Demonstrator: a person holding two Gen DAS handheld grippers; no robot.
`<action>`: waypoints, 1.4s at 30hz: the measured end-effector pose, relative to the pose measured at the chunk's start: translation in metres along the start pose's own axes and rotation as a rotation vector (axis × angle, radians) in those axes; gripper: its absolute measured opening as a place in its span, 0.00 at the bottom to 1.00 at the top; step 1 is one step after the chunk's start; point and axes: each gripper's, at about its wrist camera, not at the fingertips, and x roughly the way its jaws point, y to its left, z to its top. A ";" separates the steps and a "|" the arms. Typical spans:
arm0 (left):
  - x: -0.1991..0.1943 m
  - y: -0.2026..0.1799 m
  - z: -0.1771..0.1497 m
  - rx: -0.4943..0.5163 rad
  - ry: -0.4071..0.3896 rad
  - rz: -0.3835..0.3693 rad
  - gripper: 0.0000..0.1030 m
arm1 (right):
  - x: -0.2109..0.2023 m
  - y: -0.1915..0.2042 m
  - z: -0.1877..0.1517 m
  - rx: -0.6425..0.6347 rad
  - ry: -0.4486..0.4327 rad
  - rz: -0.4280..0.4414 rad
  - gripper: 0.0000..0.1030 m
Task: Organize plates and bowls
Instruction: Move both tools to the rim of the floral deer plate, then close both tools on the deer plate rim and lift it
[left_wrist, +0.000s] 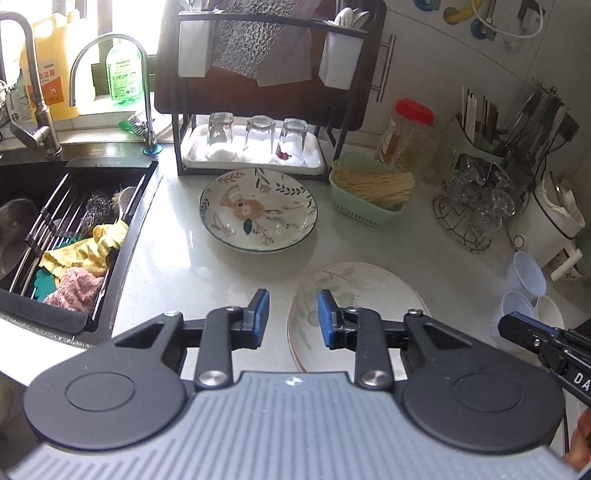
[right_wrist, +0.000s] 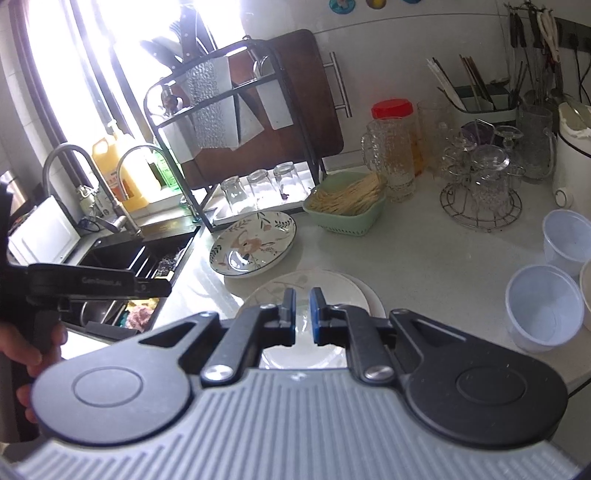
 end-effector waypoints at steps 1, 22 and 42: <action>0.000 0.002 0.005 0.006 -0.013 -0.007 0.31 | 0.004 0.004 0.004 -0.009 -0.003 0.000 0.11; 0.093 0.133 0.094 -0.017 0.020 -0.052 0.64 | 0.131 0.076 0.064 -0.004 0.032 -0.064 0.38; 0.216 0.176 0.123 -0.051 0.180 -0.130 0.63 | 0.233 0.065 0.068 0.112 0.186 -0.176 0.56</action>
